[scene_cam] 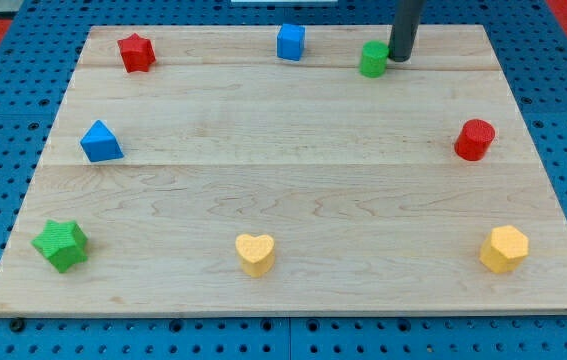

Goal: Move the green circle into the green star

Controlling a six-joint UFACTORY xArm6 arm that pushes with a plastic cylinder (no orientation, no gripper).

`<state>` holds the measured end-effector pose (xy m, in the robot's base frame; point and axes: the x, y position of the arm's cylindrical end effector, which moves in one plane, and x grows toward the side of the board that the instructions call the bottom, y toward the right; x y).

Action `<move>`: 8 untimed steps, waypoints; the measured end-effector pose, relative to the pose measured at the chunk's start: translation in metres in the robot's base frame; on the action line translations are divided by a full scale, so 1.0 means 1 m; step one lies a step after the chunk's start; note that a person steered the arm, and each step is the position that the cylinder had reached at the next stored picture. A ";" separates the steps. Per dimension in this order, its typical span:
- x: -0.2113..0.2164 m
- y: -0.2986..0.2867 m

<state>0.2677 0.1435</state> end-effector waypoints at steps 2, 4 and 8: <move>-0.006 -0.019; 0.032 -0.060; 0.012 -0.164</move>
<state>0.2795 -0.0205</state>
